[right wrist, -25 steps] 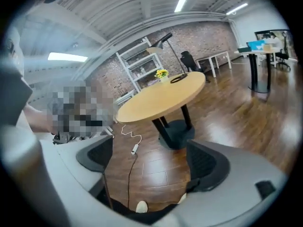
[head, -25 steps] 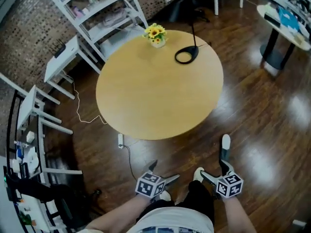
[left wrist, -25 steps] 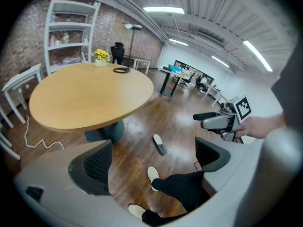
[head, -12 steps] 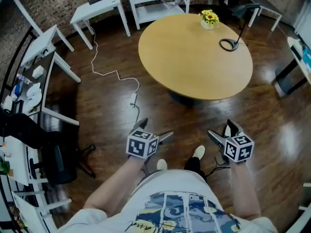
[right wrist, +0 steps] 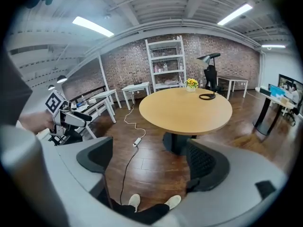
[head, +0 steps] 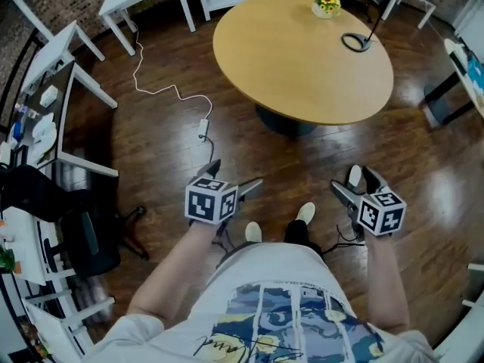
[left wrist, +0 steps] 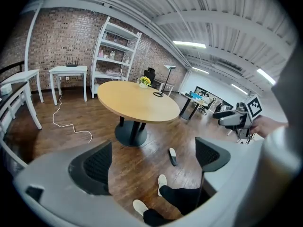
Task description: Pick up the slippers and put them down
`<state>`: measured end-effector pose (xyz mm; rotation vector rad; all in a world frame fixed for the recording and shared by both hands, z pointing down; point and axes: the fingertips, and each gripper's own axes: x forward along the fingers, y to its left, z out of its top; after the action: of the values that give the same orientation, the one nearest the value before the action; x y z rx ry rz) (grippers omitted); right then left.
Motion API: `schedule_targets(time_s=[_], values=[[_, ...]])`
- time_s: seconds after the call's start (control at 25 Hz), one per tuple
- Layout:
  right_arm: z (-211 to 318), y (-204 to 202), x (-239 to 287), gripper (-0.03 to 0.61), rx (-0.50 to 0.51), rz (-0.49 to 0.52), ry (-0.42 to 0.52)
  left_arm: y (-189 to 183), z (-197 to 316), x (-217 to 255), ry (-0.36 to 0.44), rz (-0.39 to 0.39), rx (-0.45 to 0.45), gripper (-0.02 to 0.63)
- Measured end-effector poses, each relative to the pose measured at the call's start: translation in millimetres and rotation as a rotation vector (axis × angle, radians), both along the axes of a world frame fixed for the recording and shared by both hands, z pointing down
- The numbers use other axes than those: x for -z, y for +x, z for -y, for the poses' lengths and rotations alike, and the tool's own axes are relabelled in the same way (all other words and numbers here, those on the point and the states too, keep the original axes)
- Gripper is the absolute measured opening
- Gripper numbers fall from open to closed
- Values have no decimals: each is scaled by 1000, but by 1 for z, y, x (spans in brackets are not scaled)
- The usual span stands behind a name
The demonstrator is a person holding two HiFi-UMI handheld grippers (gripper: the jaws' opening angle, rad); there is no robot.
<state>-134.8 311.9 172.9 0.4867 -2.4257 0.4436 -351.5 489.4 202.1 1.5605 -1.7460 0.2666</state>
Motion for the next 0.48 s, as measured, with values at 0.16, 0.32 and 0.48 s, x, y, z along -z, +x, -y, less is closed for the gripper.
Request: schedule_targets(time_s=[0.16,0.32,0.48], values=[[9,4,-11,499,1,-13,3,2,13,-12,-8,-3,-10,551],[14,11,-18,499,-5,-17,13,8,21,-21,-16,-4,-22,551],[17,27,-23,499,-16,-29,20,21,32,-25,-14,-4,-45,551]])
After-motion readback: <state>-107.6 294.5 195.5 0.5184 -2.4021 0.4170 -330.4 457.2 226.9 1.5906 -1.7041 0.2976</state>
